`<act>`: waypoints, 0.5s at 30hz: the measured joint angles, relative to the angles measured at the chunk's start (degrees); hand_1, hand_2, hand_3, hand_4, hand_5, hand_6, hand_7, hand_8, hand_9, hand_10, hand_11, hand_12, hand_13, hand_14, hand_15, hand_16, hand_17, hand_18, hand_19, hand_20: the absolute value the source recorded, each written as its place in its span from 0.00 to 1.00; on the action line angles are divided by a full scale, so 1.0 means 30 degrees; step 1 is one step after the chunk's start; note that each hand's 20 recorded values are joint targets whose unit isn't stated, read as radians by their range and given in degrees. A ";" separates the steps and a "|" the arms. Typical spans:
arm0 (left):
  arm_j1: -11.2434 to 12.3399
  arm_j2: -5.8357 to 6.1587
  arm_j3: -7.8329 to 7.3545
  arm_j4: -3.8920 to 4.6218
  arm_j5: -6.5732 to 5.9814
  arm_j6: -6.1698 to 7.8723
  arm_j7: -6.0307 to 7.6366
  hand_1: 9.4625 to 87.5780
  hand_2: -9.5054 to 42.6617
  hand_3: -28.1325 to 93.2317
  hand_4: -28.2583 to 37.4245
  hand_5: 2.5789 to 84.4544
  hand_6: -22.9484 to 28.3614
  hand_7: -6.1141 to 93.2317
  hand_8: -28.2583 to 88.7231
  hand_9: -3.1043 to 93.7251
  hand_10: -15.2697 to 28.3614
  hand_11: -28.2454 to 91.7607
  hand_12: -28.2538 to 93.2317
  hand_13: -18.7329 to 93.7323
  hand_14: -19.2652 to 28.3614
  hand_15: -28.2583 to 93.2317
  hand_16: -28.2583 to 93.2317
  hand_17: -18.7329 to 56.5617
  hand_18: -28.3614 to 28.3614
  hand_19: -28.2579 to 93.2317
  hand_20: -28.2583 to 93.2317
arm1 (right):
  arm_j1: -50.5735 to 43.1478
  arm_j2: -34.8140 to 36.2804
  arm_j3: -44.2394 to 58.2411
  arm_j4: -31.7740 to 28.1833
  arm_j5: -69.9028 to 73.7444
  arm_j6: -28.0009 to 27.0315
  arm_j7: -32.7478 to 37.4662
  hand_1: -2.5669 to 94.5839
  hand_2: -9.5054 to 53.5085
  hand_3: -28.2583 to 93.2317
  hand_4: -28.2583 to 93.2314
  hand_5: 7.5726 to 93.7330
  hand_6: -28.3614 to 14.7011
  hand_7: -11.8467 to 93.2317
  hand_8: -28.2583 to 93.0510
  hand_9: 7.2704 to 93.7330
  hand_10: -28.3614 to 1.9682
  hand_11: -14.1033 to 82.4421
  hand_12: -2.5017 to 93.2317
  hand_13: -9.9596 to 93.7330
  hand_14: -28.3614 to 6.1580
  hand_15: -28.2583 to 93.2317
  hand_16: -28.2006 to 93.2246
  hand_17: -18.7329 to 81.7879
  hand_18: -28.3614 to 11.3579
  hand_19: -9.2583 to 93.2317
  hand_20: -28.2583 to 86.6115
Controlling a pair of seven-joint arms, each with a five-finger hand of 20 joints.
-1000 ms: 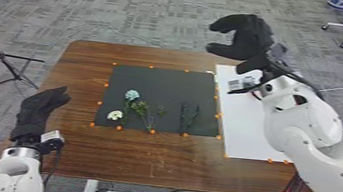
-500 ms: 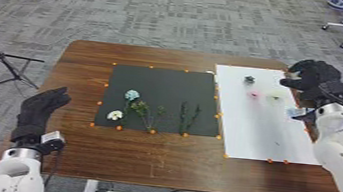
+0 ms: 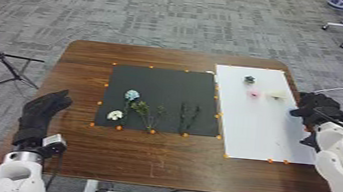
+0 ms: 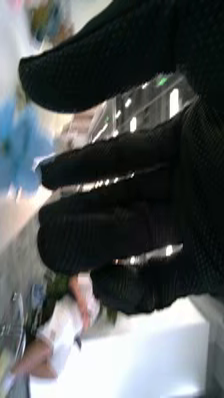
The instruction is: Arrange flowers
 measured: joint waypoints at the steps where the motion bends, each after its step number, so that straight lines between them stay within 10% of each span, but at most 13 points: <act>1: 0.0000 -0.0005 0.0006 -0.0002 0.0016 -0.0016 0.0003 0.24 0.28 0.80 0.01 0.65 0.44 0.23 0.18 0.58 0.68 0.44 0.36 0.54 0.77 0.43 0.24 0.36 0.71 0.32 0.39 | 0.0027 0.0002 0.0018 0.0027 -0.0060 -0.0002 0.0086 0.47 0.00 0.79 0.09 0.62 0.65 0.32 0.18 0.68 0.46 0.32 0.23 0.77 0.48 0.74 0.48 0.54 0.14 0.87 0.76; 7: 0.0051 -0.0099 0.0004 -0.0062 0.0090 -0.0080 0.0019 0.24 0.28 0.80 0.01 0.65 0.45 0.23 0.18 0.58 0.68 0.44 0.36 0.54 0.77 0.43 0.24 0.36 0.70 0.32 0.39 | -0.0292 0.0158 0.0062 -0.0031 -0.0439 0.0625 0.0301 0.58 0.00 0.71 0.09 0.70 0.66 0.32 0.32 0.76 0.52 0.35 0.27 0.81 0.53 0.75 0.49 0.56 0.15 0.90 0.76; 15: 0.0076 -0.0142 0.0000 -0.0069 0.0089 -0.0104 0.0016 0.24 0.28 0.80 0.01 0.65 0.45 0.23 0.18 0.58 0.68 0.44 0.36 0.54 0.77 0.43 0.24 0.36 0.70 0.32 0.39 | -0.1030 0.0325 -0.0136 -0.0180 -0.0356 0.1263 0.0277 0.45 0.00 0.78 0.10 0.67 0.66 0.31 0.19 0.73 0.48 0.35 0.25 0.79 0.51 0.75 0.50 0.56 0.14 0.89 0.77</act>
